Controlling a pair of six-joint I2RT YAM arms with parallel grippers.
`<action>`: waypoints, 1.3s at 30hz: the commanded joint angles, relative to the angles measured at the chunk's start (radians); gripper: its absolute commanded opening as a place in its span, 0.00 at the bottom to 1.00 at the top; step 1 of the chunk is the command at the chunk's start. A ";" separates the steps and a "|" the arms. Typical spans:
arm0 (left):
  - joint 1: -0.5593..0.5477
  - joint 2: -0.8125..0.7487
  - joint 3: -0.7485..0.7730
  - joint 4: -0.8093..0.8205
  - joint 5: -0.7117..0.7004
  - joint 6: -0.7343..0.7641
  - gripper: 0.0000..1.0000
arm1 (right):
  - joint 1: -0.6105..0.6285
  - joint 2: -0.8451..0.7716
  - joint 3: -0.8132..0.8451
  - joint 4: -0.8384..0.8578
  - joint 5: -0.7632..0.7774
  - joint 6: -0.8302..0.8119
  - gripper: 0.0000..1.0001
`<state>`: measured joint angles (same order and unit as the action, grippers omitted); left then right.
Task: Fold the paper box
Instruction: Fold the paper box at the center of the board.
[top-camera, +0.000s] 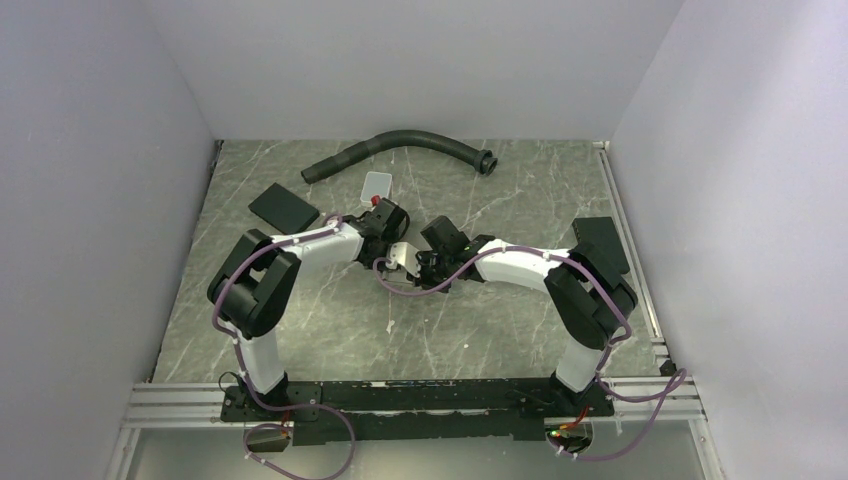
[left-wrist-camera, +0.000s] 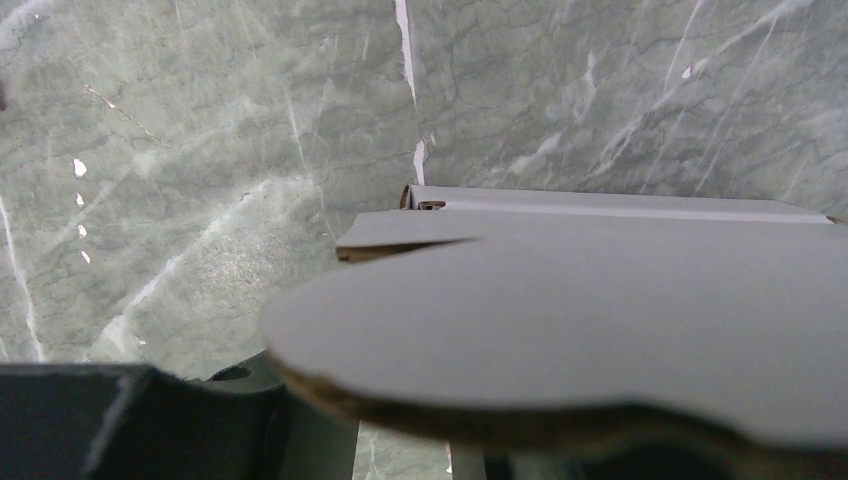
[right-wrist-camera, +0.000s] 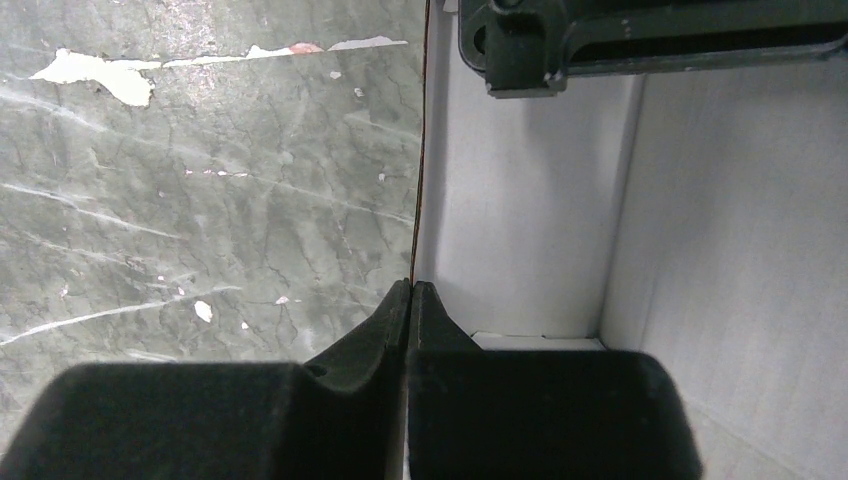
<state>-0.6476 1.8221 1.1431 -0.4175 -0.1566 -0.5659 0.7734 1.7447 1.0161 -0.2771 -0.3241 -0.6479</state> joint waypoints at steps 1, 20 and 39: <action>-0.024 -0.041 -0.011 0.003 -0.020 -0.022 0.37 | 0.032 0.024 0.016 0.036 -0.052 -0.003 0.00; -0.020 -0.133 -0.054 0.068 -0.011 -0.033 0.41 | 0.035 0.015 0.020 0.042 -0.046 0.011 0.02; -0.019 -0.074 -0.037 0.018 -0.042 -0.005 0.39 | 0.036 0.008 0.020 0.043 -0.044 0.014 0.09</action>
<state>-0.6491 1.7222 1.0721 -0.3935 -0.1898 -0.5842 0.7998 1.7477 1.0161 -0.2691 -0.3504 -0.6434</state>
